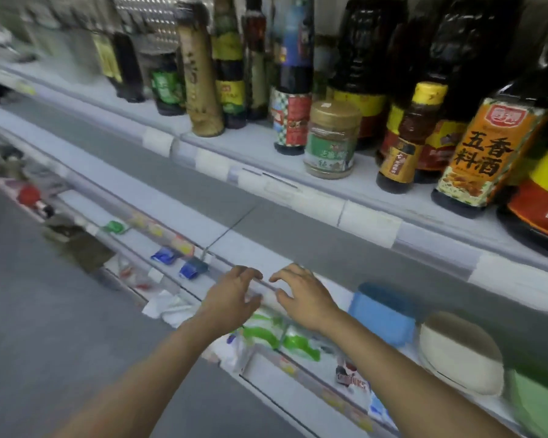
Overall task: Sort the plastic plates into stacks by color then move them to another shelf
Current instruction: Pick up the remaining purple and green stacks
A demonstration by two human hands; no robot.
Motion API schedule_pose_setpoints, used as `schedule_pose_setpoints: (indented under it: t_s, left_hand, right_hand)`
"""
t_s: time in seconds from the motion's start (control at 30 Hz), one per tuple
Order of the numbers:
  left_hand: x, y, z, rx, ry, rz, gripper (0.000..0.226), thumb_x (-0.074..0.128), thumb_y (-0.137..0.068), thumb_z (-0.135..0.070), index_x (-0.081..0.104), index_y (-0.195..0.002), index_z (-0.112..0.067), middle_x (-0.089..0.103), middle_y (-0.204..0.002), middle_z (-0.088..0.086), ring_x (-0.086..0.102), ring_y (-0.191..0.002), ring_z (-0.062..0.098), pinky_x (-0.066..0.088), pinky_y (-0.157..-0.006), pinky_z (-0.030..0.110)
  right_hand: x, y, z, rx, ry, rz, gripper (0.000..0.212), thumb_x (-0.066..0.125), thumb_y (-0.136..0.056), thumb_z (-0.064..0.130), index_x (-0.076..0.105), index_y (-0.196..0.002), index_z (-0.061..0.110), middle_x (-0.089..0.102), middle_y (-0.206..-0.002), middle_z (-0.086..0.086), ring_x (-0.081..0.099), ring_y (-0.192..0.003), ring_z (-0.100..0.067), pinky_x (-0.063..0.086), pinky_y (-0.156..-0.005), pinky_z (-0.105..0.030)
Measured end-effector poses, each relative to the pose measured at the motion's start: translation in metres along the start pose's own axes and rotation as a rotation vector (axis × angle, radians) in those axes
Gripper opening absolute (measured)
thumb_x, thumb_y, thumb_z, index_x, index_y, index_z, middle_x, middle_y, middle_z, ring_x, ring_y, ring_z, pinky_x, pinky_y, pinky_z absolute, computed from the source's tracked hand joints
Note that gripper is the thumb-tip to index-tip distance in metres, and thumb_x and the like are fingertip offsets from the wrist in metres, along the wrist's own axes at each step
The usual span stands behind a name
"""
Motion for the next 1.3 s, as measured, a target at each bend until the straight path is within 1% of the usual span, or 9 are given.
schedule_pose_setpoints:
  t_s: [0.13,0.23,0.43,0.57,0.63,0.77,0.97,1.13,1.3]
  left_hand:
    - [-0.078,0.052,0.109,-0.156,-0.044,-0.124,0.042,0.062,-0.089,-0.040,0.058,-0.129,-0.028,0.058,-0.127,-0.002,0.059,-0.113,0.022,0.049,-0.090,0.036]
    - [-0.147,0.102,0.193,-0.283,-0.075,-0.224,0.048,0.047,-0.082,-0.055,0.061,-0.119,-0.029,0.059,-0.123,-0.003,0.061,-0.109,0.022,0.052,-0.089,0.039]
    - [-0.297,0.225,0.345,-0.559,-0.118,-0.371,0.043,0.055,-0.081,-0.047,0.063,-0.118,-0.027,0.061,-0.115,0.004,0.060,-0.112,0.027,0.050,-0.093,0.041]
    - [-0.376,0.310,0.420,-0.707,-0.163,-0.477,0.054,0.044,-0.077,-0.059,0.062,-0.118,-0.030,0.062,-0.117,0.000,0.060,-0.115,0.024,0.049,-0.097,0.044]
    - [-0.409,0.347,0.446,-0.781,-0.188,-0.513,0.054,0.045,-0.078,-0.059,0.063,-0.119,-0.029,0.061,-0.121,-0.001,0.058,-0.117,0.021,0.048,-0.098,0.041]
    - [-0.467,0.406,0.487,-0.902,-0.262,-0.597,0.034,0.062,-0.088,-0.043,0.063,-0.119,-0.029,0.059,-0.115,-0.005,0.058,-0.110,0.015,0.049,-0.095,0.039]
    - [-0.539,0.470,0.534,-1.115,-0.323,-0.668,0.047,0.047,-0.081,-0.053,0.061,-0.120,-0.032,0.059,-0.120,-0.003,0.057,-0.113,0.017,0.048,-0.097,0.041]
    - [-0.599,0.505,0.571,-1.294,-0.411,-0.721,0.042,0.049,-0.084,-0.053,0.059,-0.121,-0.034,0.059,-0.121,-0.006,0.055,-0.116,0.015,0.047,-0.098,0.039]
    - [-0.663,0.539,0.581,-1.547,-0.500,-0.846,0.036,0.057,-0.090,-0.043,0.059,-0.124,-0.034,0.057,-0.127,0.000,0.056,-0.117,0.021,0.047,-0.098,0.043]
  right_hand:
    - [0.048,-0.067,0.117,-0.225,-0.027,0.098,0.031,0.055,-0.093,0.034,0.064,-0.123,0.033,0.056,-0.127,0.007,0.053,-0.119,-0.023,0.044,-0.103,-0.040]
    - [0.091,-0.121,0.227,-0.367,-0.074,0.165,0.028,0.057,-0.091,0.035,0.067,-0.117,0.032,0.059,-0.124,0.007,0.056,-0.118,-0.021,0.045,-0.104,-0.041]
    - [0.188,-0.196,0.480,-0.684,-0.097,0.291,0.029,0.059,-0.091,0.039,0.071,-0.115,0.026,0.062,-0.116,0.000,0.059,-0.113,-0.027,0.047,-0.101,-0.044]
    - [0.241,-0.216,0.626,-0.854,-0.155,0.367,0.031,0.053,-0.089,0.048,0.069,-0.110,0.032,0.061,-0.117,0.003,0.058,-0.116,-0.024,0.047,-0.101,-0.050]
    - [0.263,-0.222,0.685,-0.931,-0.170,0.415,0.023,0.057,-0.093,0.044,0.069,-0.109,0.032,0.059,-0.116,0.005,0.057,-0.116,-0.023,0.046,-0.102,-0.051]
    - [0.297,-0.236,0.787,-1.071,-0.206,0.458,0.019,0.057,-0.094,0.041,0.070,-0.105,0.033,0.059,-0.110,0.005,0.057,-0.110,-0.021,0.046,-0.100,-0.050]
    - [0.335,-0.249,0.929,-1.335,-0.280,0.530,0.014,0.061,-0.095,0.033,0.073,-0.103,0.030,0.051,-0.093,0.019,0.056,-0.097,-0.008,0.051,-0.094,-0.045]
    - [0.362,-0.268,1.038,-1.557,-0.310,0.611,0.019,0.058,-0.097,0.040,0.070,-0.110,0.034,0.054,-0.109,0.011,0.055,-0.106,-0.013,0.049,-0.096,-0.045]
    - [0.365,-0.282,1.133,-1.788,-0.326,0.660,0.021,0.061,-0.098,0.033,0.072,-0.113,0.024,0.061,-0.109,0.002,0.057,-0.104,-0.018,0.049,-0.095,-0.042]
Point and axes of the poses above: each hand's wrist, its own y-axis away from the middle knuckle, its own x-axis out of the palm, z = x × y, the point moved 3 cm from there along -y, towards the middle knuckle
